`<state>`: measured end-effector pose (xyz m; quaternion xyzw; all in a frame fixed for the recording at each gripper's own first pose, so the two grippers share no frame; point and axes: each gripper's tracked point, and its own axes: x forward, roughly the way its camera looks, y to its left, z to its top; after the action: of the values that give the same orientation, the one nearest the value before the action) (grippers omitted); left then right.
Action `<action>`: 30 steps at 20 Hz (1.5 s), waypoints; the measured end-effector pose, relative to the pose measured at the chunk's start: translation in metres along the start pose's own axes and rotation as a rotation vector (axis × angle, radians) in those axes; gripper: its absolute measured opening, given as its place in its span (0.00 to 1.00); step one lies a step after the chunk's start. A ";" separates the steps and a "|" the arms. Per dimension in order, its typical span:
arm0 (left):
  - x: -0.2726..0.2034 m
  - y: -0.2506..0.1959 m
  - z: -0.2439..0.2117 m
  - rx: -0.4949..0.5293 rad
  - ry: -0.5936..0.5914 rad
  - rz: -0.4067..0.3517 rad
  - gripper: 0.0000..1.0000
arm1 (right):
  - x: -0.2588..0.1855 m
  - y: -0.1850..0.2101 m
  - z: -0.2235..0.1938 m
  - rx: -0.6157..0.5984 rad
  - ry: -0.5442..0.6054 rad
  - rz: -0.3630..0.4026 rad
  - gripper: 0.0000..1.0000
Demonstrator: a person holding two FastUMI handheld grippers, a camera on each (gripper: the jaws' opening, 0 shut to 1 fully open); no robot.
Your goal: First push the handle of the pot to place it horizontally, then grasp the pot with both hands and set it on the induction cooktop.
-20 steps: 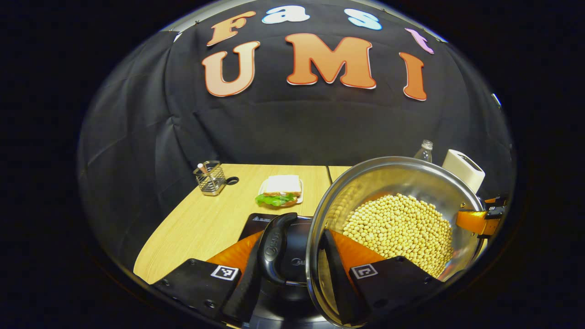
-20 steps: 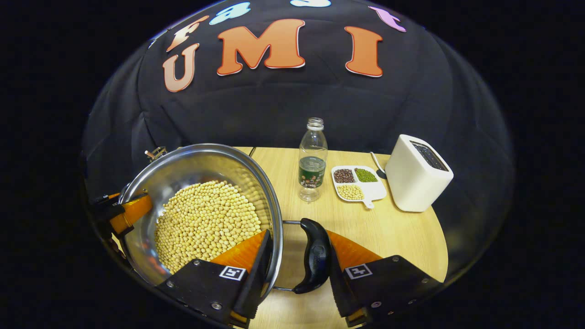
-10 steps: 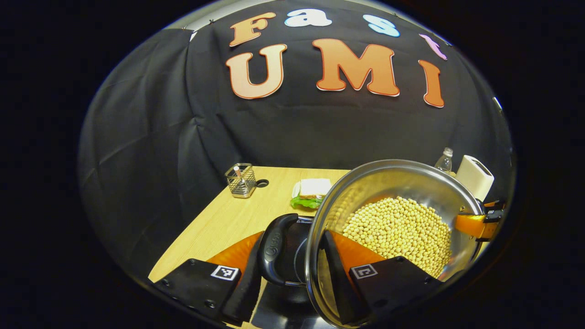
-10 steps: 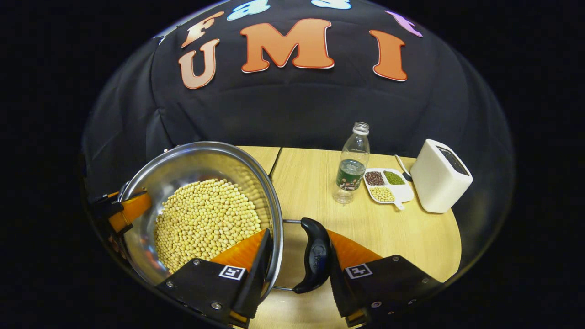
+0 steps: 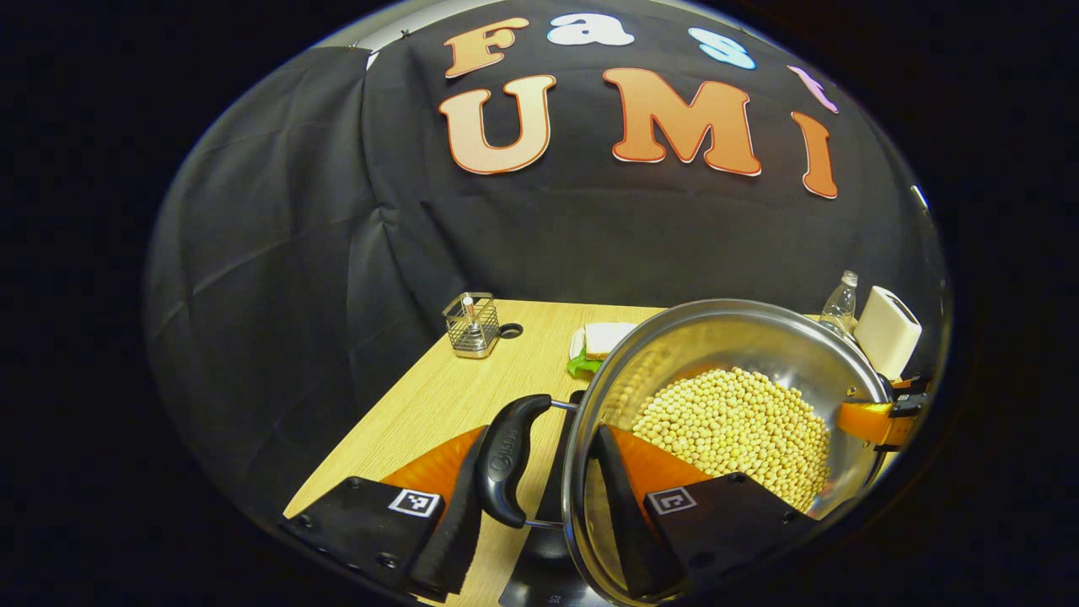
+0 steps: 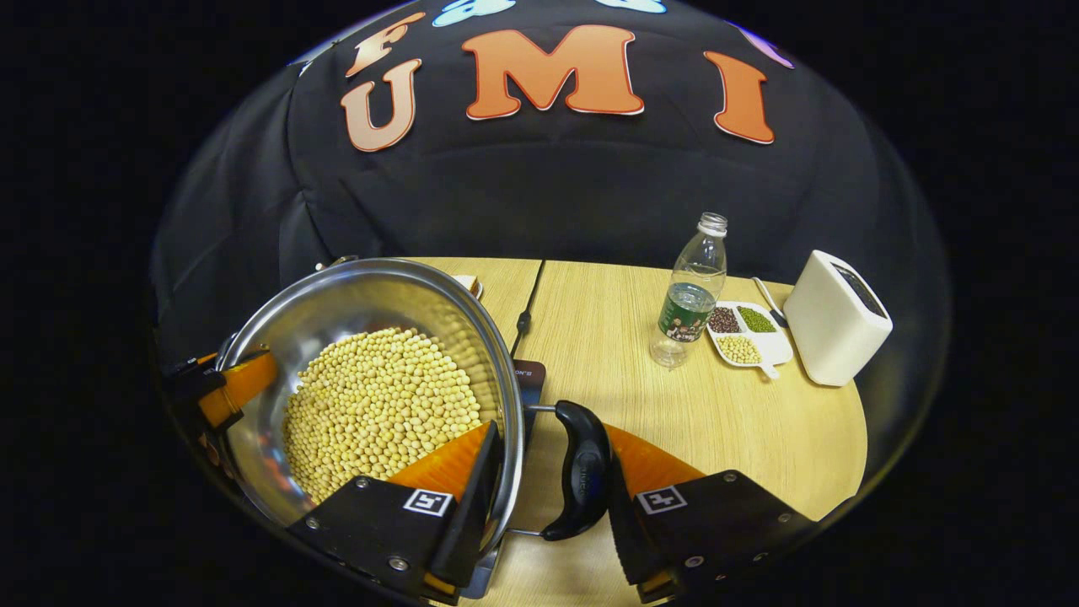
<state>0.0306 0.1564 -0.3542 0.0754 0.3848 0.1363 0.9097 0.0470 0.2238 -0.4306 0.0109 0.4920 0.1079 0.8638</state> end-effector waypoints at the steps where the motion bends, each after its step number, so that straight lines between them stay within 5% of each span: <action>1: 0.000 0.000 -0.002 -0.004 0.002 0.001 0.75 | 0.000 0.001 -0.001 -0.004 0.001 0.000 0.65; 26: 0.012 -0.001 -0.003 -0.013 0.103 -0.029 0.75 | -0.003 0.001 0.004 -0.020 0.094 -0.031 0.65; 30: 0.013 0.002 -0.005 -0.025 0.109 -0.031 0.79 | -0.014 0.005 0.012 -0.104 0.055 -0.021 0.74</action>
<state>0.0355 0.1625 -0.3663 0.0503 0.4332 0.1310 0.8903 0.0494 0.2270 -0.4119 -0.0419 0.5095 0.1245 0.8504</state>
